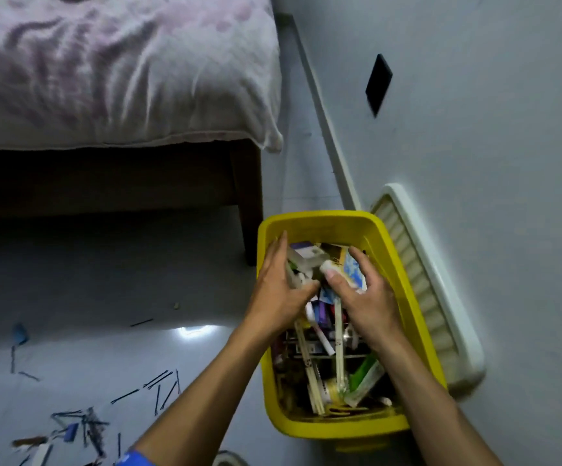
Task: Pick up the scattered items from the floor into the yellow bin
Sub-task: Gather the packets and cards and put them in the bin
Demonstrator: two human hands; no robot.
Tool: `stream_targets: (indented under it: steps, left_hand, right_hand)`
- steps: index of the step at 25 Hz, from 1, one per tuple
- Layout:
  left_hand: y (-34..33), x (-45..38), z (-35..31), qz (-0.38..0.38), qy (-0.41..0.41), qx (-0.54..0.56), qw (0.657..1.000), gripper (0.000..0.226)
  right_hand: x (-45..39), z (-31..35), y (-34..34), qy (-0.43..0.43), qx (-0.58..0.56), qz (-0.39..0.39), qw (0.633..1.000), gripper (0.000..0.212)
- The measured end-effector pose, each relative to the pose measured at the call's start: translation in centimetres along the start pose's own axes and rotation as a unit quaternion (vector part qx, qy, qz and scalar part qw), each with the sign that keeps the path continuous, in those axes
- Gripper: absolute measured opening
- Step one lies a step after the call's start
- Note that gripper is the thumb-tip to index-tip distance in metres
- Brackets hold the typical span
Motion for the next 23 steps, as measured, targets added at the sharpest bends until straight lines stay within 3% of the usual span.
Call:
stream_targets:
  steps: [8, 16, 19, 23]
  left_hand:
    - [7.4, 7.2, 4.7, -0.098, 0.049, 0.055, 0.992, 0.067]
    - [14.2, 13.3, 13.3, -0.145, 0.136, 0.089, 0.976, 0.064]
    - [17.2, 17.3, 18.9, -0.188, 0.207, 0.089, 0.956, 0.061]
    - [22.6, 23.0, 27.8, -0.261, 0.313, 0.079, 0.910, 0.058]
  right_hand:
    - [6.6, 5.8, -10.3, 0.134, 0.021, 0.136, 0.981, 0.053]
    - [12.6, 7.8, -19.9, 0.159, 0.067, 0.202, 0.964, 0.041]
    - [15.0, 6.2, -25.6, 0.156, 0.114, 0.297, 0.935, 0.033]
    - [18.1, 4.4, -35.4, 0.192, 0.192, 0.441, 0.855, 0.035]
Point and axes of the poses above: each hand's wrist, its own x-axis away from the middle knuckle, its own y-axis out of the back of the hand, z = x × y, the point moved 4 cm from there along -x, towards the middle knuckle, and after that the axes turned 3 degrees about y, right-handed, at the moved point
